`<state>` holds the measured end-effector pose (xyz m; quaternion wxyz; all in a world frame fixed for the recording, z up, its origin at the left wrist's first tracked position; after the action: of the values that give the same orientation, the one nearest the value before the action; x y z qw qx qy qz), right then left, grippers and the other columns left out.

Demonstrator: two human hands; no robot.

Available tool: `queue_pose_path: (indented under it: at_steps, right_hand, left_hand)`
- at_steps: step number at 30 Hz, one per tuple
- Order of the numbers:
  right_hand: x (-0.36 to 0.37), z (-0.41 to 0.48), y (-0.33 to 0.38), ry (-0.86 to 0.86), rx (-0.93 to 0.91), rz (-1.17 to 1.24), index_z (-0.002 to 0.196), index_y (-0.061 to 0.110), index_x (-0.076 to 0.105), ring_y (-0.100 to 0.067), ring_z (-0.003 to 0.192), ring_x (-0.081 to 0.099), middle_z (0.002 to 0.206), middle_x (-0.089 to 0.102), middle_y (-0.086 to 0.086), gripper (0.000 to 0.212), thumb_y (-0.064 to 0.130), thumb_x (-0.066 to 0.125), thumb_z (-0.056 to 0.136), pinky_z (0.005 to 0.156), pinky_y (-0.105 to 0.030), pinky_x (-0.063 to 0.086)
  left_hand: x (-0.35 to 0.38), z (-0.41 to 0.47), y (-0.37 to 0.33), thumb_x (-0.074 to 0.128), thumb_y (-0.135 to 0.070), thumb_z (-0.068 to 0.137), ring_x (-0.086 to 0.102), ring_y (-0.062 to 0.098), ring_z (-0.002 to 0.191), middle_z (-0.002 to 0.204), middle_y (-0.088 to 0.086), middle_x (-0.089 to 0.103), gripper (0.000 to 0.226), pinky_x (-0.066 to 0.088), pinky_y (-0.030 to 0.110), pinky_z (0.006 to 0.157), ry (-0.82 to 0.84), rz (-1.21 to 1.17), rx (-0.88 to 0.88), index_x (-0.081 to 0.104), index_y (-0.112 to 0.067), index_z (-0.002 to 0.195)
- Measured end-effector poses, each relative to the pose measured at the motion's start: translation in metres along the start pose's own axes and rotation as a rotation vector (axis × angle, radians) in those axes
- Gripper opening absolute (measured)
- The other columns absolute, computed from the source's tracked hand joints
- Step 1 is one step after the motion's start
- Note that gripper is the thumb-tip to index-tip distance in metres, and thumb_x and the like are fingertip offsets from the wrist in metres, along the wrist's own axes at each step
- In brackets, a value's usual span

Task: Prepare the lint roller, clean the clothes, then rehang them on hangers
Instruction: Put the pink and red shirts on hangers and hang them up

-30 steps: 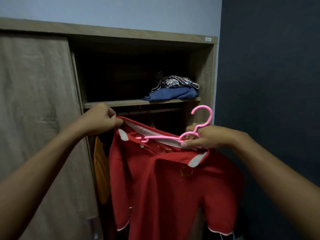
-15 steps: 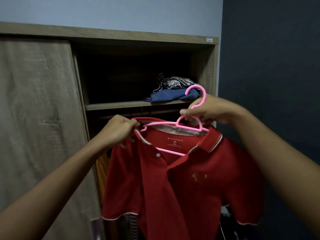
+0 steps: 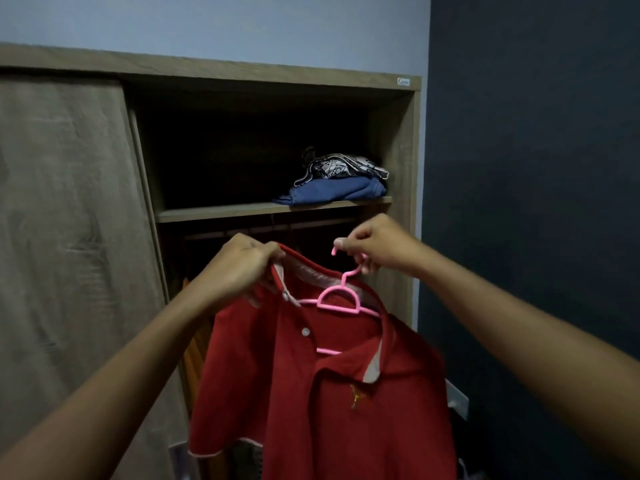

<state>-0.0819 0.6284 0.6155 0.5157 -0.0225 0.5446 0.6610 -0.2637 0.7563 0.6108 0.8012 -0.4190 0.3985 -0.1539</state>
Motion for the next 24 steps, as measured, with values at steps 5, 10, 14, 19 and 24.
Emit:
queue_pose_path:
  at_steps: [5,10,14,19,24]
  right_hand:
    - [-0.017,0.0,0.03,-0.093,-0.136,0.014,0.09,0.002,0.077,-0.019,0.046,0.061,0.063,0.062,-0.015,0.029,0.03,0.069,0.093,0.042,-0.024,0.048]
    - [-0.022,-0.002,0.057,-0.178,-0.233,0.088,0.087,0.008,0.077,-0.018,0.042,0.061,0.06,0.06,-0.009,0.026,0.032,0.069,0.093,0.039,-0.026,0.045]
    - [-0.02,-0.006,0.068,-0.202,-0.27,0.076,0.079,0.012,0.075,-0.019,0.042,0.06,0.06,0.061,-0.01,0.026,0.032,0.068,0.094,0.037,-0.024,0.042]
    - [-0.026,-0.009,0.058,-0.147,-0.264,0.169,0.107,0.007,0.071,-0.02,0.052,0.064,0.084,0.073,-0.016,0.021,0.024,0.064,0.098,0.042,-0.028,0.048]
    - [-0.029,-0.021,0.004,0.122,-0.164,-0.32,0.119,0.021,0.07,-0.013,0.096,0.07,0.104,0.074,0.006,0.03,0.039,0.062,0.097,0.084,-0.028,0.057]
  left_hand:
    - [-0.006,-0.006,-0.003,0.059,-0.044,0.093,0.064,0.017,0.046,0.048,0.006,0.059,0.056,0.05,0.029,0.046,0.09,0.185,0.006,0.057,-0.01,0.049]
    - [-0.026,0.001,-0.012,0.058,-0.068,0.084,0.064,0.012,0.071,0.073,-0.001,0.069,0.052,0.053,0.034,0.07,-0.194,0.489,0.307,0.07,-0.019,0.075]
    - [0.011,0.009,0.018,0.059,-0.061,0.088,0.063,0.014,0.1,0.109,-0.002,0.067,0.053,0.051,0.034,0.09,0.108,0.583,0.33,0.065,-0.018,0.118]
    - [0.017,0.016,0.037,0.055,-0.03,0.1,0.054,0.006,0.07,0.075,-0.007,0.058,0.024,0.034,0.029,0.067,0.042,0.518,0.416,0.057,-0.016,0.081]
    - [-0.005,0.024,0.062,0.054,-0.03,0.101,0.057,0.012,0.07,0.075,0.002,0.061,0.028,0.042,0.03,0.068,-0.035,0.373,0.359,0.059,-0.011,0.081]
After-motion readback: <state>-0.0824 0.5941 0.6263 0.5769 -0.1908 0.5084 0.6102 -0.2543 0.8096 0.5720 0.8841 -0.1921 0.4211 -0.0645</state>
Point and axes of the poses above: each hand's wrist, its own z-axis towards the middle knuckle, its own x-axis out of the palm, y = z × x, the point moved 8 cm from there along z, towards the middle knuckle
